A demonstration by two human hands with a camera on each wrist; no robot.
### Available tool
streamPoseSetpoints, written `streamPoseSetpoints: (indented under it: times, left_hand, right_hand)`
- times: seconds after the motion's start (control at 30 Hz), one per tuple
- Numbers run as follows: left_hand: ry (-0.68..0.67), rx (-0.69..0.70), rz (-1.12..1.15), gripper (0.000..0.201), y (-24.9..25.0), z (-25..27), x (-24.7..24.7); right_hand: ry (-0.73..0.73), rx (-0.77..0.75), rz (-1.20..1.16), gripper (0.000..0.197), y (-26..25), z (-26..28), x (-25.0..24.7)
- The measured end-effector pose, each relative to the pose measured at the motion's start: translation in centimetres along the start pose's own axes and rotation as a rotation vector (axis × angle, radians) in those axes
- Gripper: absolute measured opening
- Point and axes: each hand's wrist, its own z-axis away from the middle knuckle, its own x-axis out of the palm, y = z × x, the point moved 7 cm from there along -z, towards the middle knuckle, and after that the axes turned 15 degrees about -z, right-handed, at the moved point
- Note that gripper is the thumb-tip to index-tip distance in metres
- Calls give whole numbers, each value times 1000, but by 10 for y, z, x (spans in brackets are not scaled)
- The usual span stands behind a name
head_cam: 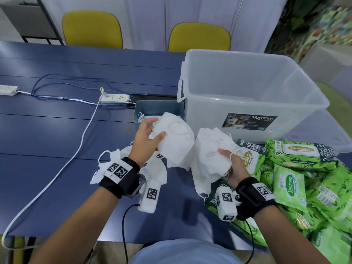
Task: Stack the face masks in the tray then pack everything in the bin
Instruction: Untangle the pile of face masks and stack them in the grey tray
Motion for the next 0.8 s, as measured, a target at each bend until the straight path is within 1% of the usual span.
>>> streamPoseSetpoints:
  times: [0.07, 0.13, 0.2, 0.23, 0.27, 0.33, 0.37, 0.4, 0.47, 0.5, 0.53, 0.57, 0.6, 0.67, 0.73, 0.8]
  left_hand:
    - [-12, -3, 32, 41, 6, 1, 7]
    - [-25, -16, 58, 42, 8, 0, 14]
    - [-52, -3, 113, 35, 12, 0, 20]
    - [-66, 37, 132, 30, 17, 1, 22]
    - [-74, 97, 128, 32, 24, 2, 23]
    - [-75, 219, 107, 46, 37, 4, 25]
    - [-69, 259, 91, 46, 41, 4, 26]
    - [-59, 285, 70, 43, 44, 4, 26]
    - [-32, 302, -4, 36, 44, 4, 29]
    - [-33, 294, -29, 37, 41, 4, 32]
    - [-46, 287, -42, 40, 38, 4, 36]
    - [-68, 276, -58, 43, 34, 5, 41]
    - [-86, 267, -99, 42, 30, 7, 47]
    - [-115, 262, -226, 34, 22, 10, 59]
    - [-171, 265, -281, 33, 15, 16, 69]
    - [-220, 265, -277, 34, 13, 22, 76]
  right_hand:
    - [28, 7, 16, 28, 3, -2, 2]
    - [66, 13, 45, 43, 6, -4, 1]
    - [66, 6, 58, 48, 6, -5, 5]
    - [63, 0, 60, 48, 5, -6, 6]
    - [56, 1, 58, 45, 5, -6, 7]
    - [49, -7, 55, 33, 2, -6, 10]
    - [46, -14, 48, 34, 0, -6, 11]
    - [37, -13, 40, 44, 0, -6, 11]
    - [34, -8, 43, 75, 1, -5, 15]
    - [27, -2, 39, 90, 3, -6, 16]
    - [24, 0, 37, 101, 5, -7, 16]
    - [29, 1, 40, 102, 6, -8, 16]
    - [43, 1, 38, 92, 8, -8, 17]
    - [80, -2, 29, 66, 10, -8, 17]
    - [100, 0, 22, 51, 11, -7, 20]
    - [69, 18, -3, 42, 12, -6, 23]
